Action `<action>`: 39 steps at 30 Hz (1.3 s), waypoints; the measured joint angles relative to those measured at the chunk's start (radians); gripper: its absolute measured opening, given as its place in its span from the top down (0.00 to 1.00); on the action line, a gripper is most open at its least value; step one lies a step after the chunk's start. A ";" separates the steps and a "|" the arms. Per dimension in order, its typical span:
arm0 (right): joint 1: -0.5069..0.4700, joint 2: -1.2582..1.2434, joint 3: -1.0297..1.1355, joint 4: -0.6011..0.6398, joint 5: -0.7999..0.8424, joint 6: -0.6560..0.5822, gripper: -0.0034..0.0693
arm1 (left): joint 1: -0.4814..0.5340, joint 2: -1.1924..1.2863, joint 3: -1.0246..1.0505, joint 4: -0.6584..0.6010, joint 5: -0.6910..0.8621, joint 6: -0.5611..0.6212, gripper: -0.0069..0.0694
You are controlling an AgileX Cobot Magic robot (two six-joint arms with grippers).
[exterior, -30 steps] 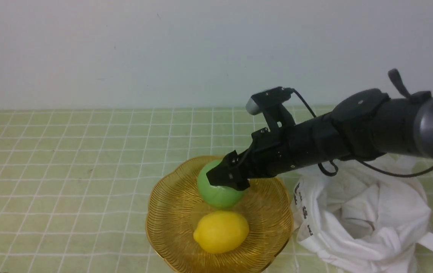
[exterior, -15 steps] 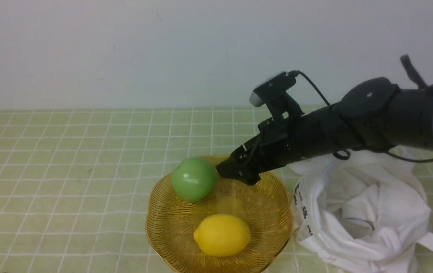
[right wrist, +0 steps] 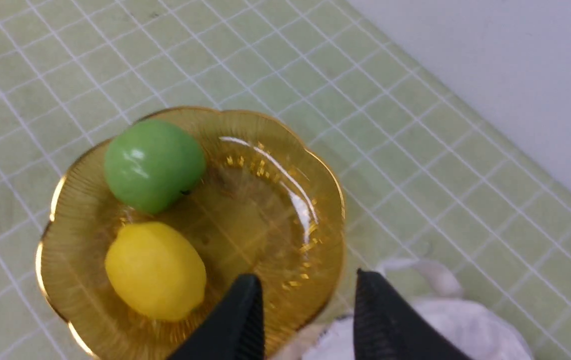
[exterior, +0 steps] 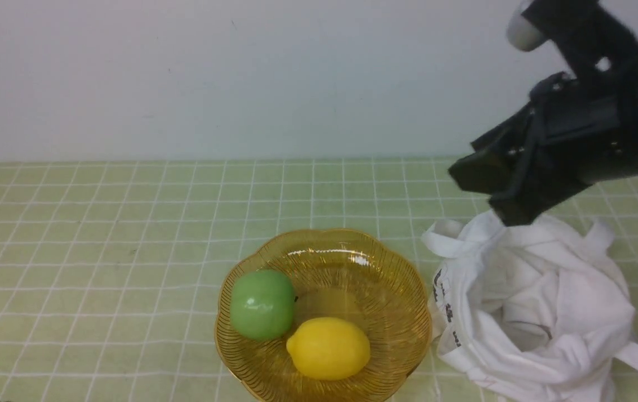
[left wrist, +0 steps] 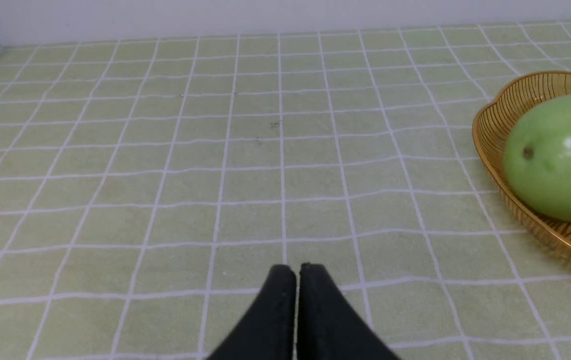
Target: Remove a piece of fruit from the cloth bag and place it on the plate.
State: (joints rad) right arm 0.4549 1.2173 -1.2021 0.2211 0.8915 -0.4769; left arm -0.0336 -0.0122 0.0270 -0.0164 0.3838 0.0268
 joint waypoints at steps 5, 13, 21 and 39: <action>0.000 -0.161 0.000 -0.233 0.237 0.244 0.90 | 0.000 0.000 0.000 0.000 0.000 0.000 0.92; 0.000 -0.442 0.060 -0.371 0.367 0.452 0.97 | 0.000 0.000 0.000 0.000 0.000 0.000 0.92; 0.000 -0.755 0.424 -0.333 0.074 0.544 0.97 | 0.000 0.000 0.000 0.000 0.000 0.000 0.92; 0.000 -0.835 0.755 -0.253 -0.428 0.571 0.97 | 0.000 0.000 0.000 0.000 0.000 0.000 0.92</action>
State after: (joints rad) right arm 0.4549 0.3827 -0.4475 -0.0323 0.4639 0.0938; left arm -0.0336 -0.0122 0.0270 -0.0164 0.3838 0.0268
